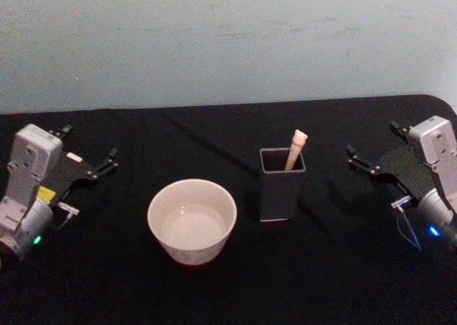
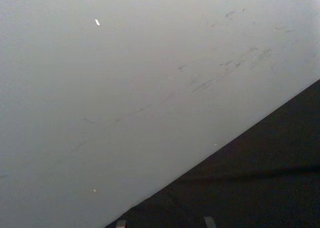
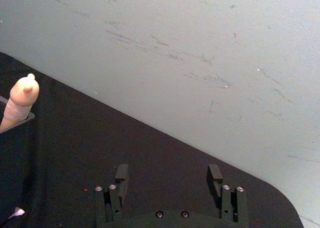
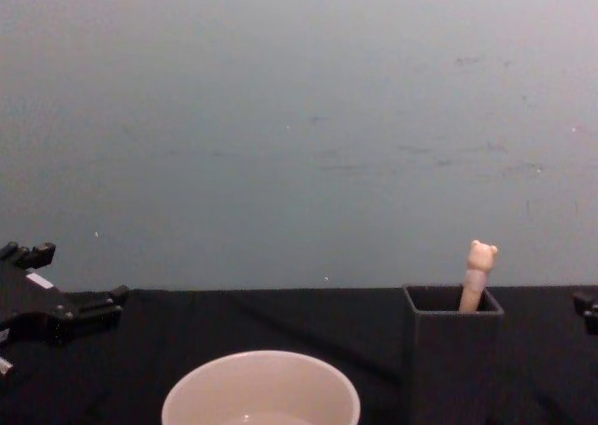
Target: Pick up the stirring spoon with one hand, stir inside the cup, then place it back in its original position.
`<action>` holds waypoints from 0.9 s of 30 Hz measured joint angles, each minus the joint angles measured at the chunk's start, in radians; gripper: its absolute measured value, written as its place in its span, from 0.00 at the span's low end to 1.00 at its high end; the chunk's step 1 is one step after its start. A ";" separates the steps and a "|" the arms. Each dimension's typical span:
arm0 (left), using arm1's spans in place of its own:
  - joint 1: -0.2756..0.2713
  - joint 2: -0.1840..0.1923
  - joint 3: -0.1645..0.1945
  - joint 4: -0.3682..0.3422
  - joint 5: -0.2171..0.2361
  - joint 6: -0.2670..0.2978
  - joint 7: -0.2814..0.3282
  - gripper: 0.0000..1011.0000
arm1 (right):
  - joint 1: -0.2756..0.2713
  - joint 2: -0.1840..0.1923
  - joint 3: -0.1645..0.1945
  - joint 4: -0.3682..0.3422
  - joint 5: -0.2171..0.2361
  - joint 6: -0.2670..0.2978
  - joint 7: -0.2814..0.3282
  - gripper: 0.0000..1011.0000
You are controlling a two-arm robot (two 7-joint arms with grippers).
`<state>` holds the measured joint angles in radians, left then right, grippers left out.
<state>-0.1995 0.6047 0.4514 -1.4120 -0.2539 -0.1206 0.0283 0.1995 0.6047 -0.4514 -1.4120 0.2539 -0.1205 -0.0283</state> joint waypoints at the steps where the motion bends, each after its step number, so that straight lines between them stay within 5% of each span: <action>1: 0.000 0.000 0.000 0.000 0.000 0.000 0.000 0.99 | 0.000 0.000 0.000 0.000 0.000 0.000 0.000 0.99; 27: 0.000 0.000 0.000 0.000 0.000 0.000 0.000 0.99 | 0.000 0.000 0.000 0.000 0.000 0.000 0.000 0.99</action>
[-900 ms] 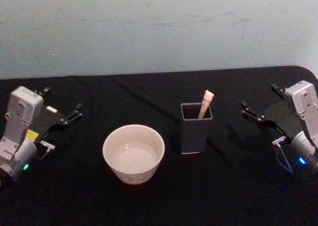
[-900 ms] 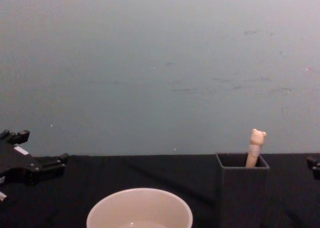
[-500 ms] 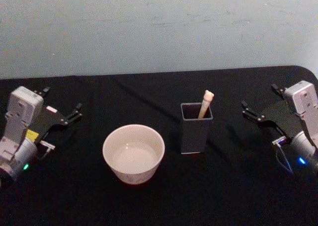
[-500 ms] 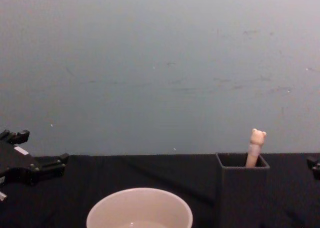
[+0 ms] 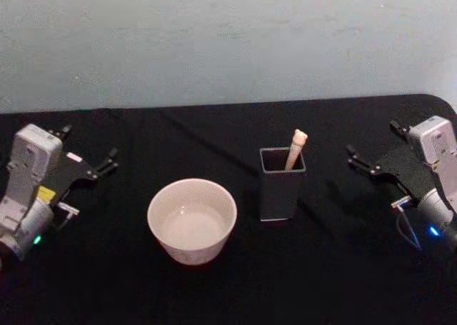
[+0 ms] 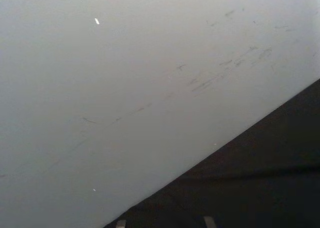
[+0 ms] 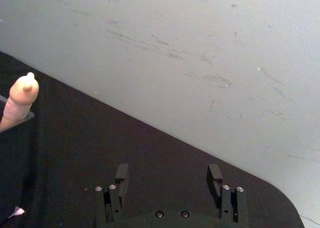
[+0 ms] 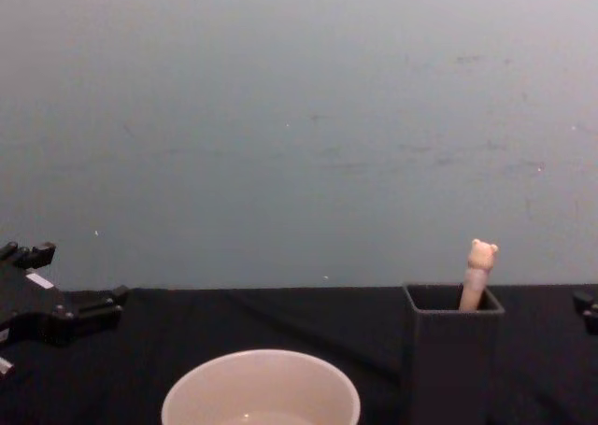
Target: Pick up the stirring spoon with one hand, stir inside the cup, then place it back in its original position.
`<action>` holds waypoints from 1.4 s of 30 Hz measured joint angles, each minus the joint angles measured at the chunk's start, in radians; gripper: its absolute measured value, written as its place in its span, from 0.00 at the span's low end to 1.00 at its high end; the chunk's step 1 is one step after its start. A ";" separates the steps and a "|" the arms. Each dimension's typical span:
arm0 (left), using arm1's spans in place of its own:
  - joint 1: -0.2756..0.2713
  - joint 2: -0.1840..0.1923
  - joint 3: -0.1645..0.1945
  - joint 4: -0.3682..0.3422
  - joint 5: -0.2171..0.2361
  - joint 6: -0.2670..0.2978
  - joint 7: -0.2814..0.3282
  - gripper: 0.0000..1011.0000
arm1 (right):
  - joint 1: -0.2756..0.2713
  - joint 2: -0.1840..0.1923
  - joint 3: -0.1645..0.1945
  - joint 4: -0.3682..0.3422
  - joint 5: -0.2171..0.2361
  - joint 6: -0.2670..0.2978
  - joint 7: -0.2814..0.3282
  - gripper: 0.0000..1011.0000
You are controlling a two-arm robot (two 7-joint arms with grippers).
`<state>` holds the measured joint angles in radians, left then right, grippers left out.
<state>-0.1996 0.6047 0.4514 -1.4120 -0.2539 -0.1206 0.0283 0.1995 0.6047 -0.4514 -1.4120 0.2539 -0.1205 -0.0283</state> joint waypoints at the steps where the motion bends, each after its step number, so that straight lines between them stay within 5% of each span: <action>1: 0.000 0.000 0.000 0.000 0.000 0.000 0.000 0.99 | 0.000 0.000 0.000 0.000 0.000 0.000 0.000 0.99; 10: 0.000 0.000 0.000 0.000 0.000 0.000 0.000 0.99 | 0.000 -0.001 0.001 0.000 0.000 0.000 0.004 0.99; 16: 0.000 0.000 0.000 0.000 0.000 0.000 0.000 0.99 | -0.009 0.002 0.032 -0.018 0.048 0.009 0.076 0.99; 26: 0.000 0.000 0.000 0.000 0.000 0.000 0.000 0.99 | -0.078 0.044 0.104 -0.124 0.190 0.038 0.232 0.99; 35: 0.000 0.000 0.000 0.000 0.000 0.000 0.000 0.99 | -0.099 0.049 0.114 -0.174 0.251 0.061 0.347 0.99; 42: 0.000 0.000 0.000 0.000 0.000 0.000 0.000 0.99 | -0.066 0.022 0.096 -0.177 0.273 0.117 0.413 0.99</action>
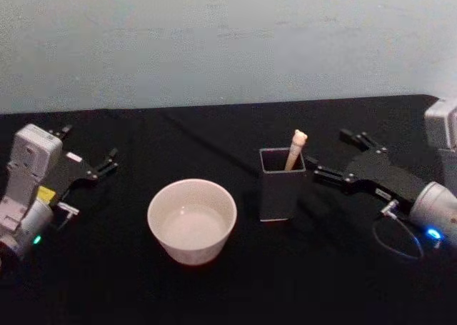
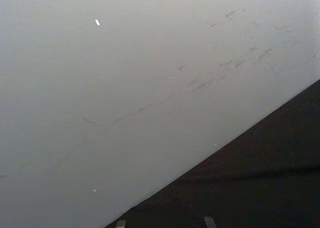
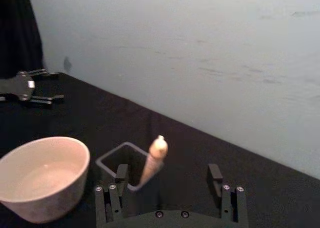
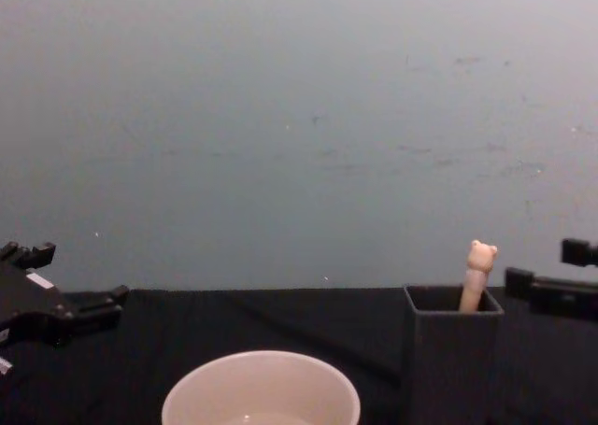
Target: Pick up the stirring spoon with one hand, stir inside the cup, then place it back in its original position.
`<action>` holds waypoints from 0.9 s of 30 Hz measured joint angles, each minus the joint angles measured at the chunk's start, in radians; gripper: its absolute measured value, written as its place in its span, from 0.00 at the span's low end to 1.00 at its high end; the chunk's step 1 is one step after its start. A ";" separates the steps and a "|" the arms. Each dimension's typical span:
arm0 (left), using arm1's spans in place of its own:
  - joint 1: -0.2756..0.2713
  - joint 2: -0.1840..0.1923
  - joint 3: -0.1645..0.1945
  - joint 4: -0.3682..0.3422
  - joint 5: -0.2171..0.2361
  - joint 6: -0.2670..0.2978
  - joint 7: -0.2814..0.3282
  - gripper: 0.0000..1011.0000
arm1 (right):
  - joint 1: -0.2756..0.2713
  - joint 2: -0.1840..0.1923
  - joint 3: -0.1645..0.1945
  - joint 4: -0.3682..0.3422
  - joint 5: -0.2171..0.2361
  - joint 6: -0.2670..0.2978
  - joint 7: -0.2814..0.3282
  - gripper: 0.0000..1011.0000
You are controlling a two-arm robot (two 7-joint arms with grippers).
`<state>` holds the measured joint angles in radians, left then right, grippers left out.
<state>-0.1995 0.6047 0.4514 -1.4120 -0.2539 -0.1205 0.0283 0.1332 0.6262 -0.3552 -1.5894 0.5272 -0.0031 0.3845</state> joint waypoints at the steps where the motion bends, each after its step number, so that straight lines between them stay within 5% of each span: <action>1: 0.000 0.000 0.000 0.000 0.000 0.000 0.000 0.99 | 0.005 -0.005 -0.002 0.002 0.002 0.008 0.006 0.99; 15: 0.000 0.000 0.000 0.000 0.000 0.000 0.000 0.99 | 0.103 -0.110 -0.031 0.071 0.002 0.114 0.037 0.99; 27: 0.000 0.000 0.000 0.000 0.000 0.000 0.000 0.99 | 0.143 -0.154 -0.032 0.121 -0.003 0.159 0.027 0.99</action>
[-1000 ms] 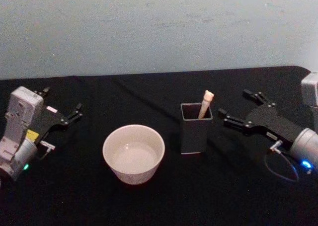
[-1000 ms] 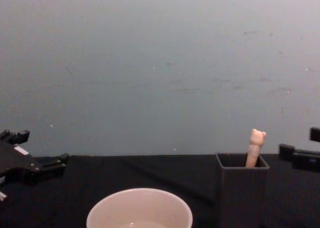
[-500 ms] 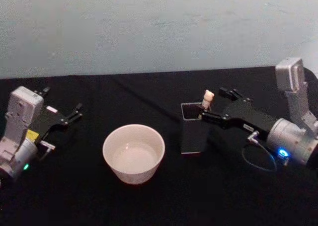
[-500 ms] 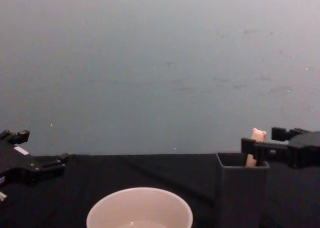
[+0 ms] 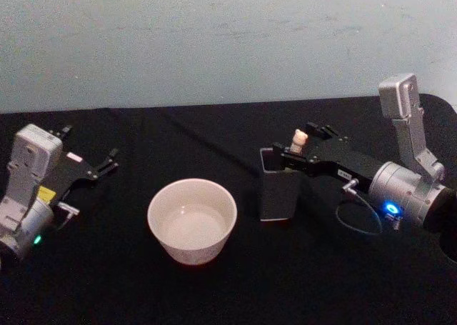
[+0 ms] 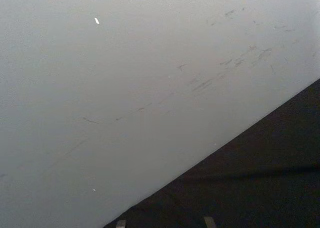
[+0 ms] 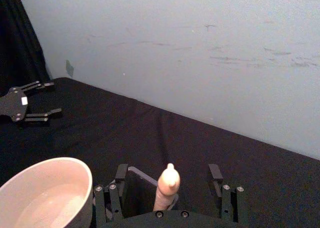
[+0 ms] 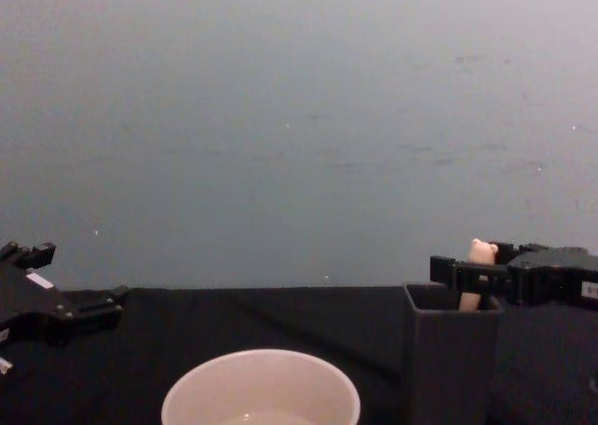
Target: Pick up the stirring spoon with one hand, stir inside the cup, then place it back in its original position.
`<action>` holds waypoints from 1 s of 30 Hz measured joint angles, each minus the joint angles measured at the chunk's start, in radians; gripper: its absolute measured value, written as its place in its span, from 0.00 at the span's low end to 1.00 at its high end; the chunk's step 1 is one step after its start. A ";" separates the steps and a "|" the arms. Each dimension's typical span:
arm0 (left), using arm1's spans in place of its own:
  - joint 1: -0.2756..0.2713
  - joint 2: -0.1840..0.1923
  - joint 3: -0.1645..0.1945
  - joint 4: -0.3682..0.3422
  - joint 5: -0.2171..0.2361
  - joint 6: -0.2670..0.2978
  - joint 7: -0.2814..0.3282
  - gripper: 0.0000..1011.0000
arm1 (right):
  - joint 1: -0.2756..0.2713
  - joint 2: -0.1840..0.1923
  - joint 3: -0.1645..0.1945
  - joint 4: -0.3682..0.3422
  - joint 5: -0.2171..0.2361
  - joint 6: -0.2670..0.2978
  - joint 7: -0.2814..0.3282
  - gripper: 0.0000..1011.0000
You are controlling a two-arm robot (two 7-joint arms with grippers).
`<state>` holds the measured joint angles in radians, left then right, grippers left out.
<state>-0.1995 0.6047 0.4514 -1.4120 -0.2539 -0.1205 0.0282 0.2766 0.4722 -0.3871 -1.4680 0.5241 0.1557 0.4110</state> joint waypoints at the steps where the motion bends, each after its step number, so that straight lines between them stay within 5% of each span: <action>1: 0.000 0.000 0.000 0.000 0.000 0.000 0.000 0.99 | 0.002 -0.002 0.001 0.003 0.001 0.003 0.000 0.99; 30: 0.000 0.000 0.000 0.000 0.000 0.000 0.000 0.99 | 0.012 -0.013 0.007 0.023 0.007 0.019 -0.008 0.99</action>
<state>-0.1996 0.6047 0.4514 -1.4120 -0.2539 -0.1206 0.0283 0.2887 0.4593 -0.3802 -1.4446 0.5310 0.1751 0.4029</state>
